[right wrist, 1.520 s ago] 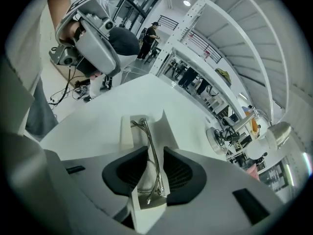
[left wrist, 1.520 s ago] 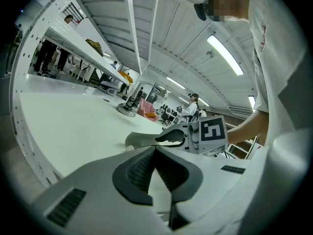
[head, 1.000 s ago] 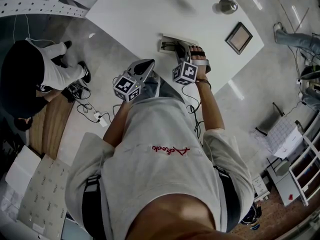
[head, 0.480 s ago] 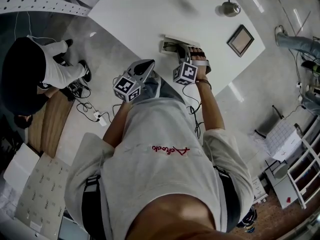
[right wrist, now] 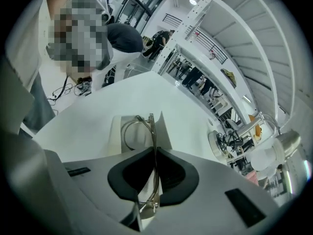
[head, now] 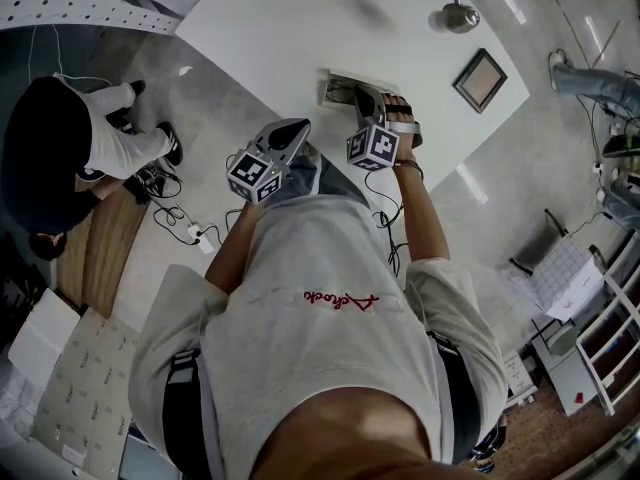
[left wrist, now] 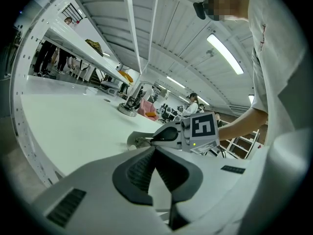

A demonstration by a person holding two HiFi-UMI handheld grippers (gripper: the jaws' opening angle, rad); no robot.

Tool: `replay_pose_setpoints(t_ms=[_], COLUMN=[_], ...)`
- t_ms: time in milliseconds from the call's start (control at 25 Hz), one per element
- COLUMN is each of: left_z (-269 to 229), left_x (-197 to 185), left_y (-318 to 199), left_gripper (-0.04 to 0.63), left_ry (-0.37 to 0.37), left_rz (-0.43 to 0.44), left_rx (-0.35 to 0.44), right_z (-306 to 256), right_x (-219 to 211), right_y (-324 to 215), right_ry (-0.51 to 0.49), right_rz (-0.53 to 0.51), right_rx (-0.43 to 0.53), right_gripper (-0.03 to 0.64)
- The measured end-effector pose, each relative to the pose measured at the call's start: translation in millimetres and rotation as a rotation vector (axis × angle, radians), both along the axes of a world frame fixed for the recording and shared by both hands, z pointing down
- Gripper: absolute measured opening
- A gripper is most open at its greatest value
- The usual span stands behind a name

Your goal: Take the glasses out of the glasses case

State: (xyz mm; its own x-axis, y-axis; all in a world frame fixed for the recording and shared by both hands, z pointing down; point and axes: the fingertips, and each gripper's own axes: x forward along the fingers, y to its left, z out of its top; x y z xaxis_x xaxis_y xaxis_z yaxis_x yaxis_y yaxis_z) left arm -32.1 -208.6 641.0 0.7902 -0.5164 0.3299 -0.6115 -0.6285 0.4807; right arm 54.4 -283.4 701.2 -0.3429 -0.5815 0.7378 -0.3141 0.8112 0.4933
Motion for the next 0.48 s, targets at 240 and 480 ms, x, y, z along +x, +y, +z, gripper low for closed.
replay_pose_setpoints(t_ms=[240,480], left_z=[-2.5,-4.5], left_x=[1.5,6.4], left_y=[-1.0,2.3], left_gripper=[-0.008,-0.008], left_ry=[0.003,0.003], left_rz=[0.012,0.02], left_rx=[0.01,0.011], right_z=[-22.6,-29.9], right_x=[1.0,3.1], right_y=[0.1,5.6], right_ry=[-0.124,-0.141], right_rz=[0.038,0.051], right_rx=[0.041,0.051], right_gripper=[0.032,0.032])
